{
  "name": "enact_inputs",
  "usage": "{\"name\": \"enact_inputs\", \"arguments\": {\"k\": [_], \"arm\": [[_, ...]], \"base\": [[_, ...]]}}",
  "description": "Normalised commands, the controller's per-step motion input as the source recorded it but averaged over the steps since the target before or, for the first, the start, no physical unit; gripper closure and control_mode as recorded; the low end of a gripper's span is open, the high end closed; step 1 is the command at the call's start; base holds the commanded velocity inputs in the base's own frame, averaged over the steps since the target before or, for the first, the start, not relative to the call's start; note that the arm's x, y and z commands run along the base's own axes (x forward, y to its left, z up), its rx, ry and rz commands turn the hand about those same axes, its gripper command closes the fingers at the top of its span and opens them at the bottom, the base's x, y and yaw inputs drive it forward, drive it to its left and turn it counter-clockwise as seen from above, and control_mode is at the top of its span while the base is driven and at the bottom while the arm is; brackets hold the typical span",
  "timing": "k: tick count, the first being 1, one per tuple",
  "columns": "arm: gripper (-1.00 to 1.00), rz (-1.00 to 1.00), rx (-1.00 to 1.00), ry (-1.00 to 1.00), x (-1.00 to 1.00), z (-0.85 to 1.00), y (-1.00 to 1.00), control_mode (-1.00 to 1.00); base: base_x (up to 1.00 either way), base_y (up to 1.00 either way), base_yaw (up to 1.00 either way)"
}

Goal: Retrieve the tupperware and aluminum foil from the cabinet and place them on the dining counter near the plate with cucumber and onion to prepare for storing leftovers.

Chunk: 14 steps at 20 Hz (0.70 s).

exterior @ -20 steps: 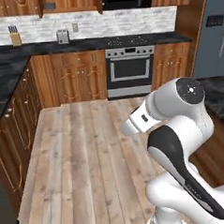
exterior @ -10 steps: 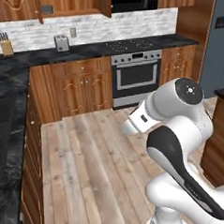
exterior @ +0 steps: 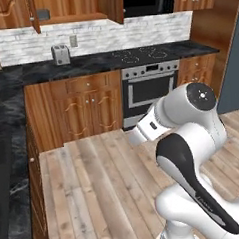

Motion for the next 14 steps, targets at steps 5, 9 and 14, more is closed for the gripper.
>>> {"name": "enact_inputs", "arguments": {"k": [5, 9, 14], "arm": [[-1.00, 0.00, 0.00, 0.00, 0.00, 0.00, 0.00, 1.00], [-1.00, 0.00, 0.00, 0.00, 0.00, 0.00, 0.00, 1.00], [-1.00, 0.00, 0.00, 0.00, 0.00, 0.00, 0.00, 1.00]], "base": [[1.00, 0.15, -0.19], [1.00, 0.19, -0.13], [1.00, 0.05, -0.08]]}}
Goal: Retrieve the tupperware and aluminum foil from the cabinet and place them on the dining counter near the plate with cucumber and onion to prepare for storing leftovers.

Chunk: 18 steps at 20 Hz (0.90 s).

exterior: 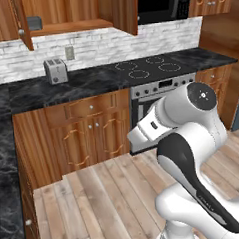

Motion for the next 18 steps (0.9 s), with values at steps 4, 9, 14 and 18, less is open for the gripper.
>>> {"name": "enact_inputs", "arguments": {"k": [4, 9, 14, 18], "arm": [[-1.00, 0.00, 0.00, 0.00, 0.00, 0.00, 0.00, 1.00], [-1.00, 0.00, 0.00, 0.00, 0.00, 0.00, 0.00, 1.00], [-1.00, 0.00, 0.00, 0.00, 0.00, 0.00, 0.00, 1.00], [-1.00, 0.00, 0.00, 0.00, 0.00, 0.00, 0.00, 1.00]], "base": [[1.00, 0.00, -0.06], [1.00, 0.00, -0.06], [1.00, 0.02, -0.01], [1.00, 0.00, 0.01]]}}
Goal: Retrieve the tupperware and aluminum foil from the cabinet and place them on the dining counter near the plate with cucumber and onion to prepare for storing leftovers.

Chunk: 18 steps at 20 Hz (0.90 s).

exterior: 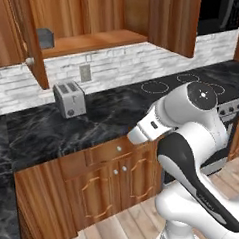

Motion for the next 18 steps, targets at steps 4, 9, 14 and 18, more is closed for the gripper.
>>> {"name": "enact_inputs", "arguments": {"k": [4, 9, 14, 18], "arm": [[-1.00, 0.00, 0.00, 0.00, 0.00, 0.00, 0.00, 1.00], [-1.00, 0.00, 0.00, 0.00, 0.00, 0.00, 0.00, 1.00], [-1.00, 0.00, 0.00, 0.00, 0.00, 0.00, 0.00, 1.00], [-1.00, 0.00, 0.00, 0.00, 0.00, 0.00, 0.00, 1.00]], "base": [[1.00, 0.00, 0.03], [0.96, 0.03, 0.07], [0.69, -0.01, 0.13], [0.03, -0.10, 0.11]]}}
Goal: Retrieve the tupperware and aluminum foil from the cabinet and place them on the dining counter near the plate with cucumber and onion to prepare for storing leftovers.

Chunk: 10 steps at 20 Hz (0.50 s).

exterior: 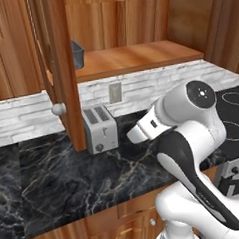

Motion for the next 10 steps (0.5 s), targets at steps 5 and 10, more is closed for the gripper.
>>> {"name": "enact_inputs", "arguments": {"k": [5, 10], "arm": [[-1.00, 0.00, 0.06, 0.02, 0.00, 0.16, 0.00, -1.00], [-1.00, -0.04, 0.26, 0.00, 0.00, 0.79, 0.00, -1.00]], "base": [[0.00, -0.01, 0.02], [0.00, 0.00, 0.00]]}}
